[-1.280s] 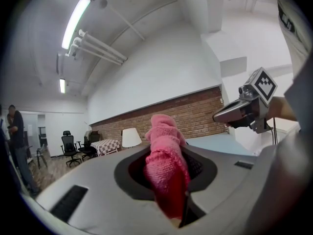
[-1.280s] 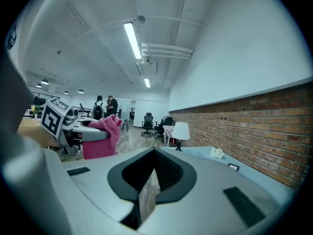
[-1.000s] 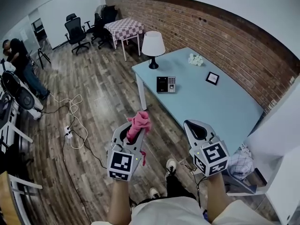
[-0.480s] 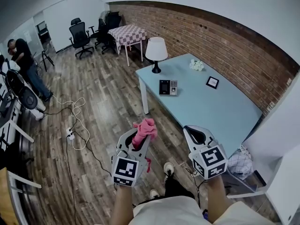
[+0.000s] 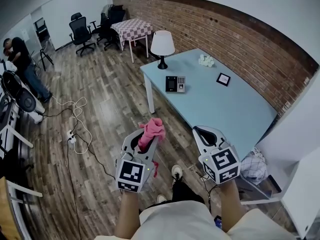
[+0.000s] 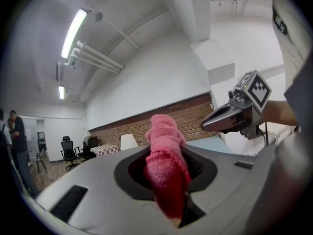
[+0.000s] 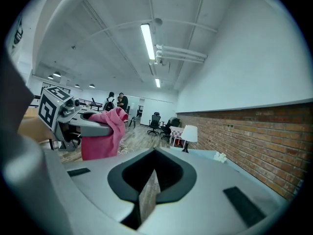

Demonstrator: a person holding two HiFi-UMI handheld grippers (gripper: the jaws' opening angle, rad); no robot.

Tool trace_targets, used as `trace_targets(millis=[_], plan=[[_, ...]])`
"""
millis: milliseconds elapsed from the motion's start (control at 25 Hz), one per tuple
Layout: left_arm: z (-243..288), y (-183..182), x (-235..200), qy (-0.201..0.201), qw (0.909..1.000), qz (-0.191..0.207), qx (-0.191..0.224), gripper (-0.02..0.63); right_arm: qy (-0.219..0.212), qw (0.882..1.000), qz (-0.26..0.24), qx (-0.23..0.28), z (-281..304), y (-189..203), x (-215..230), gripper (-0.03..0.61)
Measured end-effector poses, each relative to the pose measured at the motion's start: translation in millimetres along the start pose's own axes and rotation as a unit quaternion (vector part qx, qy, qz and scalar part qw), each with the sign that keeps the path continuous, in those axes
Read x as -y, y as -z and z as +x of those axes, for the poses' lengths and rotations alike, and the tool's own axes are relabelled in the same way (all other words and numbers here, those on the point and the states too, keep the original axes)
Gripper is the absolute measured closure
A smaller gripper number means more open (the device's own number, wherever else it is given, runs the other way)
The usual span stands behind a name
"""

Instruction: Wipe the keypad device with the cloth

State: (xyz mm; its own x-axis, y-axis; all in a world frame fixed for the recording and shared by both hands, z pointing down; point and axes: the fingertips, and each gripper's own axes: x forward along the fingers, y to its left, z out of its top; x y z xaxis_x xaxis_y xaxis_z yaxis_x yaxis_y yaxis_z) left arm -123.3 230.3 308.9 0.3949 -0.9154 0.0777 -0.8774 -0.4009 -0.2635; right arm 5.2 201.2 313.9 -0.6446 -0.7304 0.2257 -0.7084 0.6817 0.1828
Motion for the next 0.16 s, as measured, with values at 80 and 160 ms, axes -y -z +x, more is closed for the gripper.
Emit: trace_targets(millis=[80,160], plan=[[4.7,2.0,-0.1,0.003,1.0,0.002,0.001,0.472,-0.001,1.0,-0.002,0.0,3.4,2.6,1.7,0.56],[9.3,5.4,-0.2,0.006,1.0,0.004,0.001,0.472,-0.002,1.0,-0.003,0.0,7.2,6.0,3.0,0.56]])
